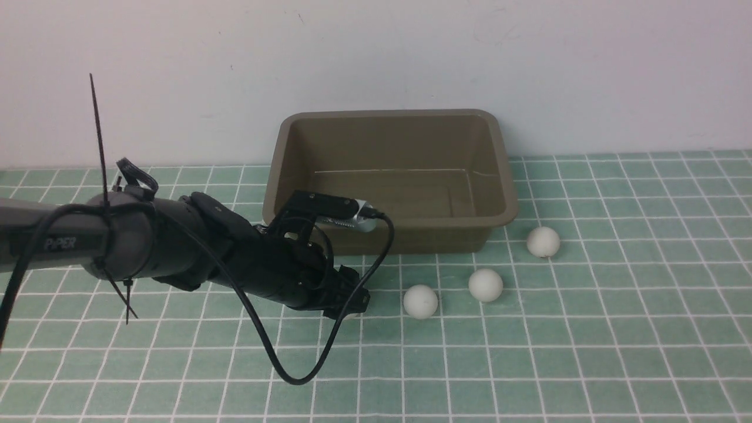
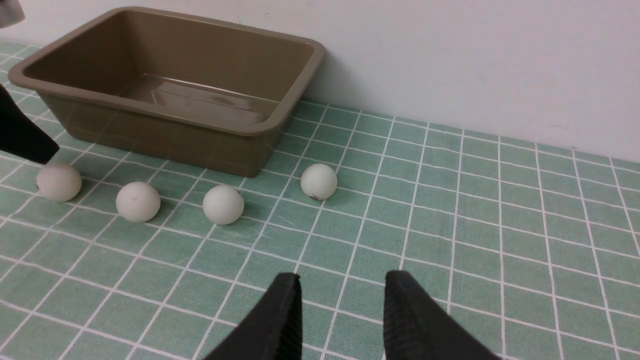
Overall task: Put the table tennis balls in the box on the green coffee tablecloth.
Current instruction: 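Reach for and grasp a ping pong ball on the table beside the basket, then drop the ball into the bin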
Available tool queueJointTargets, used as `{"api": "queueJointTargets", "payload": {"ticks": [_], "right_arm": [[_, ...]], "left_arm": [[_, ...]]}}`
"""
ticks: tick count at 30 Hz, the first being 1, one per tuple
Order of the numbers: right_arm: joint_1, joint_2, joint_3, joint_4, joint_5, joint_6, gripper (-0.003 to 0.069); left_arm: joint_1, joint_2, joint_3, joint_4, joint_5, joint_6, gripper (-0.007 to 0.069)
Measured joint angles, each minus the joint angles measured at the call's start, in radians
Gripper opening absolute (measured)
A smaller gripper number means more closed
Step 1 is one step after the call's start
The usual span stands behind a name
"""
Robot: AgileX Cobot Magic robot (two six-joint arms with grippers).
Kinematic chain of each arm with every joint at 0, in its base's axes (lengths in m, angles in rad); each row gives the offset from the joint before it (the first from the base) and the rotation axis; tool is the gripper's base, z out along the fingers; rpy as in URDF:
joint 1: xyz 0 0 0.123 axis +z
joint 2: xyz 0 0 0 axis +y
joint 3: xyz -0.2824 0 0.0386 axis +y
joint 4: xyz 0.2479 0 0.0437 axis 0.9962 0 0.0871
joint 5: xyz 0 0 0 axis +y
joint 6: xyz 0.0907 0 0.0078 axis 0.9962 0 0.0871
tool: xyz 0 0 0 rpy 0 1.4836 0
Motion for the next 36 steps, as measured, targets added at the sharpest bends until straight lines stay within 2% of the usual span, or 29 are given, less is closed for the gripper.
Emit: {"api": "queueJointTargets", "payload": {"ticks": [4, 7, 9, 12, 14, 18, 21, 24, 26, 31, 33, 36], "right_arm": [[0.0, 0.0, 0.0, 0.0, 0.0, 0.0, 0.0223], [0.0, 0.0, 0.0, 0.0, -0.001, 0.0, 0.0223], [0.0, 0.0, 0.0, 0.0, -0.001, 0.0, 0.0223], [0.0, 0.0, 0.0, 0.0, -0.002, 0.0, 0.0223], [0.0, 0.0, 0.0, 0.0, -0.009, 0.0, 0.0223], [0.0, 0.0, 0.0, 0.0, -0.021, 0.0, 0.0223], [0.0, 0.0, 0.0, 0.0, -0.022, 0.0, 0.0223], [0.0, 0.0, 0.0, 0.0, -0.022, 0.0, 0.0223], [0.0, 0.0, 0.0, 0.0, -0.022, 0.0, 0.0223], [0.0, 0.0, 0.0, 0.0, -0.022, 0.0, 0.0223], [0.0, 0.0, 0.0, 0.0, -0.022, 0.0, 0.0223], [0.0, 0.0, 0.0, 0.0, -0.022, 0.0, 0.0223]], "left_arm": [[0.0, 0.036, 0.0, -0.128, -0.016, 0.119, 0.0421], [0.0, 0.046, -0.002, -0.184, -0.019, 0.153, 0.036], [0.0, 0.046, -0.002, -0.211, -0.006, 0.165, 0.0349], [0.0, 0.039, -0.009, -0.255, 0.088, 0.191, 0.0349], [0.0, 0.019, -0.025, -0.293, 0.213, 0.246, 0.0349], [0.0, -0.022, -0.065, -0.424, 0.415, 0.406, 0.0349], [0.0, -0.034, -0.101, -0.536, 0.446, 0.561, 0.0349], [0.0, -0.035, -0.131, -0.556, 0.321, 0.726, 0.0349], [0.0, -0.032, -0.151, -0.567, 0.169, 0.823, 0.0349], [0.0, -0.011, -0.183, -0.583, -0.127, 0.941, 0.0349], [0.0, 0.008, -0.2, -0.591, -0.207, 1.012, 0.0349], [0.0, 0.027, -0.206, -0.594, -0.221, 1.079, 0.0349]]}}
